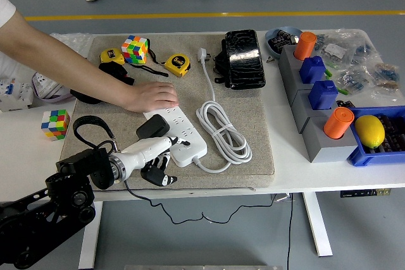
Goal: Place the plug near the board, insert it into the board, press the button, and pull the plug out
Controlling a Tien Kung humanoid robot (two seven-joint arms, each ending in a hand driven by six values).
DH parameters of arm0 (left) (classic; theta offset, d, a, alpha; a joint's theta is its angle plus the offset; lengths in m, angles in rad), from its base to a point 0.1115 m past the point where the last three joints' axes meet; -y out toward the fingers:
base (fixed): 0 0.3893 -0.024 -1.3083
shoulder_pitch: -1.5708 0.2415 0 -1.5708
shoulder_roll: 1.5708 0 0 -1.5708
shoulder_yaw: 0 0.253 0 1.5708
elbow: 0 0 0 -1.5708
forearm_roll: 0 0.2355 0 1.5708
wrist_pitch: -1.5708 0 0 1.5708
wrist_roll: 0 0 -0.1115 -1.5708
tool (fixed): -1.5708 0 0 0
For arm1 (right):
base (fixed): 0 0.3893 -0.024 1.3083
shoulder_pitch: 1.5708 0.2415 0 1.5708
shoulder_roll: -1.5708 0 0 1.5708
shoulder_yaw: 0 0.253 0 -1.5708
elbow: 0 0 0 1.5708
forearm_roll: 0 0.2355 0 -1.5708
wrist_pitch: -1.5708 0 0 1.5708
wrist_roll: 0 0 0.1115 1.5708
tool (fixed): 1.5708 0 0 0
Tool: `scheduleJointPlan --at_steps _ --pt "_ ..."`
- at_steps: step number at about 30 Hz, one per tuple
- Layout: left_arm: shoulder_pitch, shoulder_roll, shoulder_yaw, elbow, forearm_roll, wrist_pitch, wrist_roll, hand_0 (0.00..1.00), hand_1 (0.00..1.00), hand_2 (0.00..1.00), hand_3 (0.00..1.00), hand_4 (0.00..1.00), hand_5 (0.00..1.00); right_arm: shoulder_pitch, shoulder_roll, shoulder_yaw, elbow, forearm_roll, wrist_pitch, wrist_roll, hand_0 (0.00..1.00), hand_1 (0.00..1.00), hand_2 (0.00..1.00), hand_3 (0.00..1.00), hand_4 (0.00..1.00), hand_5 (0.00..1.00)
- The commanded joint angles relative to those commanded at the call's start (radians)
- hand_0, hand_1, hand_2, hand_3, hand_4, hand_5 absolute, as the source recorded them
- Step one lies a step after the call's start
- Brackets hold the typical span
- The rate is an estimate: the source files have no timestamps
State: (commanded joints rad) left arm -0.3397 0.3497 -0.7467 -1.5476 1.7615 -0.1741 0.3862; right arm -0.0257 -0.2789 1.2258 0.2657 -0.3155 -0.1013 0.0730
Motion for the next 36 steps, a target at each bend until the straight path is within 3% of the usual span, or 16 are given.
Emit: scheduleJointPlan --at_steps 14,17,18,23,24,26,29,30,33,35,36 --pt "-0.009 -0.01 0.014 0.018 -0.002 -0.011 0.004 0.06 0.101 0.166 0.845 0.794 0.002 0.0 0.0 0.004 0.0 -0.001 -0.001 0.0 0.488 0.538 0.524 0.506 0.816 0.34" --pt "-0.006 -0.008 0.005 0.013 -0.005 0.009 -0.026 0.06 0.101 0.166 0.845 0.794 0.002 0.001 0.001 0.007 0.0 -0.003 -0.001 0.0 0.488 0.538 0.524 0.506 0.816 0.34" --pt "-0.003 -0.008 -0.001 0.013 -0.009 0.026 -0.048 0.065 0.104 0.176 0.822 0.591 0.002 0.001 0.001 0.008 0.0 -0.004 -0.001 0.001 0.488 0.538 0.524 0.507 0.816 0.34" --pt "0.006 -0.007 -0.021 0.032 -0.109 0.092 -0.154 0.065 0.104 0.176 0.822 0.591 0.002 0.001 0.001 0.003 -0.001 -0.002 -0.001 0.0 0.488 0.538 0.524 0.507 0.816 0.34" --pt "0.009 -0.007 -0.023 0.039 -0.133 0.114 -0.181 0.107 0.066 0.176 0.579 0.908 0.314 0.002 0.001 0.003 0.0 -0.002 -0.001 0.0 0.488 0.537 0.524 0.506 0.816 0.34" --pt "0.012 -0.008 -0.023 0.055 -0.179 0.157 -0.235 0.107 0.066 0.176 0.579 0.908 0.314 0.002 0.002 0.003 -0.001 -0.002 -0.001 0.0 0.488 0.537 0.524 0.506 0.816 0.34" --pt "0.018 -0.017 -0.021 0.101 -0.29 0.264 -0.357 0.107 0.066 0.176 0.579 0.908 0.314 0.004 0.003 0.0 -0.002 0.0 -0.001 0.0 0.488 0.537 0.524 0.506 0.816 0.34" --pt "0.019 -0.02 -0.021 0.114 -0.316 0.287 -0.388 0.193 0.149 0.252 0.427 0.941 0.378 0.004 0.003 0.0 -0.002 0.0 -0.001 0.0 0.488 0.537 0.524 0.506 0.816 0.339" --pt "0.026 -0.031 -0.026 0.166 -0.42 0.378 -0.5 0.193 0.149 0.252 0.427 0.941 0.378 0.004 0.005 -0.002 -0.004 0.003 -0.001 0.0 0.488 0.537 0.524 0.506 0.816 0.339" --pt "0.03 -0.035 -0.031 0.192 -0.476 0.404 -0.546 0.193 0.149 0.252 0.427 0.941 0.378 0.004 0.005 -0.004 -0.004 0.004 -0.001 -0.001 0.488 0.537 0.524 0.506 0.816 0.339" --pt "0.032 -0.036 -0.035 0.204 -0.506 0.408 -0.559 0.356 0.461 0.484 0.47 0.946 0.375 0.004 0.005 -0.005 -0.005 0.005 -0.001 -0.001 0.488 0.537 0.524 0.506 0.816 0.34"
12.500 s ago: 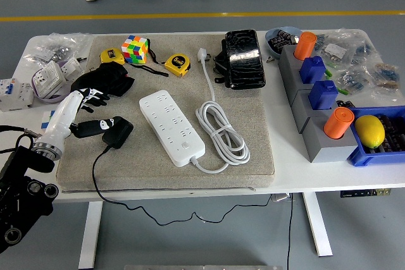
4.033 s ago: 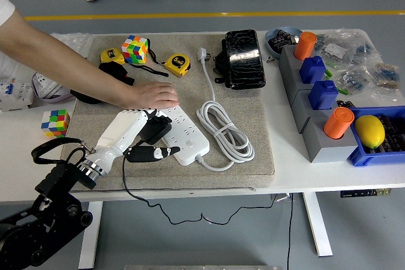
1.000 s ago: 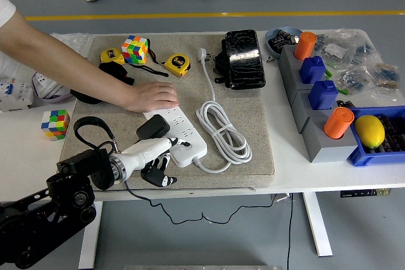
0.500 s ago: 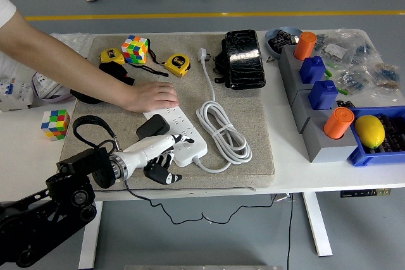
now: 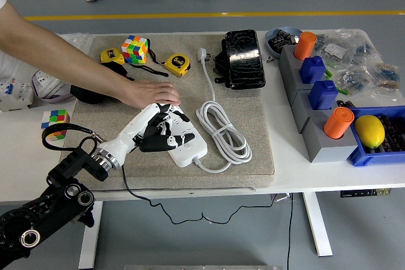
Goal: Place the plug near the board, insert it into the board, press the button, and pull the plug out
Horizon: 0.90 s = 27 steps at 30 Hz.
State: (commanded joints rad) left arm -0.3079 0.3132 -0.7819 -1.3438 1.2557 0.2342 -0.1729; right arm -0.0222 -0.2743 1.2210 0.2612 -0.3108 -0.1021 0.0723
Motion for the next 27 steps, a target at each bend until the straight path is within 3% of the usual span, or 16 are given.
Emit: scheduleJointPlan --at_steps 5,6,27 --pt "0.006 0.0 -0.026 0.024 -0.016 0.02 -0.032 0.356 0.461 0.484 0.47 0.946 0.375 0.001 -0.001 0.0 0.0 0.0 0.0 0.0 0.488 0.537 0.524 0.506 0.816 0.34" --pt "0.008 0.001 -0.033 0.024 -0.014 0.021 -0.033 0.394 0.501 0.516 0.495 0.945 0.364 0.001 -0.002 -0.001 0.0 0.0 0.0 0.0 0.489 0.538 0.524 0.507 0.816 0.34" --pt "0.011 0.005 -0.061 0.018 0.012 0.018 -0.018 0.402 0.503 0.521 0.503 0.948 0.364 0.001 -0.008 -0.007 0.002 -0.001 -0.001 0.0 0.488 0.537 0.524 0.506 0.814 0.34"
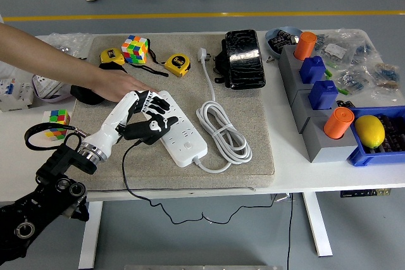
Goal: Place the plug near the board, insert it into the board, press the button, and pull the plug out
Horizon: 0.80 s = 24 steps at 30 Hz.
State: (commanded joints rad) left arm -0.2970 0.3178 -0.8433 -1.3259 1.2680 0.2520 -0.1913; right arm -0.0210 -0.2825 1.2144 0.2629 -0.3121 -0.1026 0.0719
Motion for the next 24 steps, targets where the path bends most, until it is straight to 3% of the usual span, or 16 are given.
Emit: scheduleJointPlan --at_steps 2,3,8,9,14,15,17,20,21,24 --pt "0.002 0.001 -0.004 -0.009 0.008 -0.003 0.005 0.402 0.503 0.521 0.503 0.948 0.364 -0.002 0.0 0.0 0.001 -0.001 0.0 0.0 0.488 0.537 0.524 0.506 0.814 0.34" --pt "0.003 0.001 -0.006 -0.014 0.011 -0.005 0.008 0.263 0.339 0.397 0.534 0.949 0.366 -0.002 -0.001 0.0 0.001 -0.001 0.0 0.0 0.488 0.537 0.524 0.506 0.814 0.34" --pt "0.008 0.01 -0.032 -0.082 0.095 -0.087 0.107 0.263 0.339 0.397 0.534 0.949 0.366 -0.002 0.002 0.004 0.001 -0.003 0.0 -0.001 0.488 0.537 0.524 0.506 0.814 0.34" --pt "0.008 0.013 -0.038 -0.107 0.128 -0.115 0.141 0.083 0.048 0.194 0.649 0.861 0.169 -0.002 0.003 0.005 0.001 -0.003 0.0 -0.001 0.487 0.537 0.524 0.507 0.814 0.34" --pt "0.006 0.022 -0.052 -0.196 0.213 -0.262 0.305 0.083 0.048 0.194 0.649 0.861 0.169 -0.002 0.005 0.007 0.0 -0.003 0.001 -0.001 0.487 0.537 0.524 0.507 0.814 0.34" --pt "0.005 0.023 -0.053 -0.208 0.22 -0.292 0.337 0.054 0.059 0.168 0.791 0.628 0.002 -0.002 0.005 0.007 0.001 -0.004 0.001 -0.001 0.49 0.537 0.523 0.507 0.814 0.34" --pt "0.001 0.025 -0.048 -0.234 0.234 -0.361 0.405 0.054 0.059 0.168 0.791 0.628 0.002 -0.002 0.005 0.008 0.001 -0.004 0.001 -0.001 0.49 0.537 0.523 0.507 0.814 0.34" --pt "-0.006 0.027 -0.03 -0.236 0.232 -0.426 0.448 0.054 0.059 0.168 0.791 0.628 0.002 -0.003 0.005 0.008 0.0 -0.004 0.001 -0.001 0.49 0.537 0.523 0.507 0.814 0.34" --pt "-0.008 0.027 -0.022 -0.232 0.237 -0.433 0.453 0.051 0.066 0.164 0.832 0.788 0.002 -0.002 0.005 0.008 0.0 -0.004 0.001 -0.001 0.488 0.537 0.523 0.507 0.814 0.34" --pt "-0.01 0.026 -0.005 -0.223 0.259 -0.436 0.459 0.051 0.066 0.164 0.832 0.788 0.002 -0.002 0.005 0.009 0.001 -0.006 0.001 0.0 0.488 0.537 0.523 0.507 0.814 0.34"
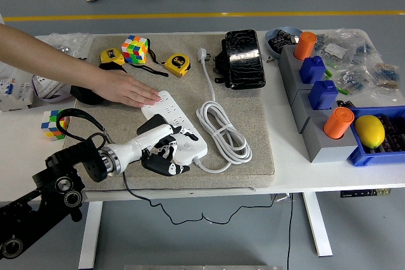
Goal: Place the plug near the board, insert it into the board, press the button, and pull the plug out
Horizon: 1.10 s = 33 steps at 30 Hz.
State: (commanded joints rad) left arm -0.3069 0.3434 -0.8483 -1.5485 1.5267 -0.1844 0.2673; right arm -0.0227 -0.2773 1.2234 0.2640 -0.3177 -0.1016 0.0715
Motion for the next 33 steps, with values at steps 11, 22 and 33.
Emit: scheduleJointPlan --at_steps 11,22,33 --pt "-0.023 -0.018 0.028 0.055 0.049 0.02 0.008 0.051 0.067 0.155 0.824 0.788 0.002 0.0 0.0 0.003 0.0 0.0 0.0 0.0 0.488 0.538 0.524 0.507 0.814 0.339" --pt "-0.036 -0.037 0.038 0.092 0.083 0.006 0.049 0.052 0.069 0.156 0.817 0.787 0.002 -0.001 -0.001 0.004 0.001 -0.001 0.0 0.0 0.488 0.537 0.524 0.507 0.814 0.339" --pt "-0.043 -0.042 0.04 0.079 0.157 -0.012 0.101 0.052 0.068 0.155 0.808 0.787 0.002 -0.001 -0.001 0.006 0.003 -0.003 0.0 0.0 0.488 0.537 0.524 0.507 0.815 0.339"
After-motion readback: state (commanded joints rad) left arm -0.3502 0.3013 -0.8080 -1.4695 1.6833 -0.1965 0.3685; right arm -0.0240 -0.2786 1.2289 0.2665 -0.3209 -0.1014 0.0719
